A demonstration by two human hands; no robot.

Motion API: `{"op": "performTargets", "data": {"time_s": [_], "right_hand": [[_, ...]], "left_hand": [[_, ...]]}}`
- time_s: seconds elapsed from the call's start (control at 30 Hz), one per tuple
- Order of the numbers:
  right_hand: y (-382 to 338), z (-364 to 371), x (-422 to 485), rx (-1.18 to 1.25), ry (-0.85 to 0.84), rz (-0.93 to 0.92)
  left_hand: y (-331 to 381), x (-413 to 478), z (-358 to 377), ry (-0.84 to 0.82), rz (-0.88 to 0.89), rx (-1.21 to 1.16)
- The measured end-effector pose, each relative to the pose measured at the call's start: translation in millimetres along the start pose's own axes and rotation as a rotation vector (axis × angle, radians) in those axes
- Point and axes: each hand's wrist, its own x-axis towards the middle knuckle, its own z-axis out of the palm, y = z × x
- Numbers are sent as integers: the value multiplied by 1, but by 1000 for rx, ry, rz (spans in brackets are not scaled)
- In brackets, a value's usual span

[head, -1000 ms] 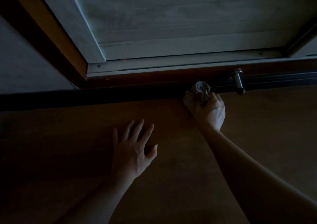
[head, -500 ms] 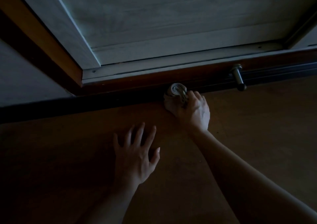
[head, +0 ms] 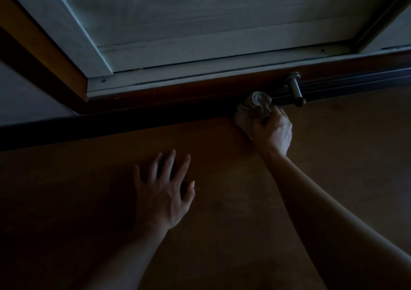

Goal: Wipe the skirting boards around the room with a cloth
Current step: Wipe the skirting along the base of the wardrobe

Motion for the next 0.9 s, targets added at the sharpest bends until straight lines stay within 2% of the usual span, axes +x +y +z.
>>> {"op": "performTargets", "data": {"time_s": [0.07, 0.2, 0.33, 0.53, 0.73, 0.9], "right_hand": [[0, 0, -1, 13, 24, 31], [-6, 0, -5, 24, -37, -53], [-4, 3, -8, 17, 36, 53], [-59, 40, -48, 38, -132, -146], [-61, 56, -58, -2, -43, -121], [-97, 77, -81, -23, -99, -264]], "left_hand": [[-1, 0, 4, 11, 0, 5], [-1, 0, 2, 22, -4, -19], [-1, -1, 3, 23, -8, -19], [-1, -1, 1, 28, 9, 0], [-3, -2, 5, 81, 39, -9], [-4, -4, 6, 113, 58, -19]]}}
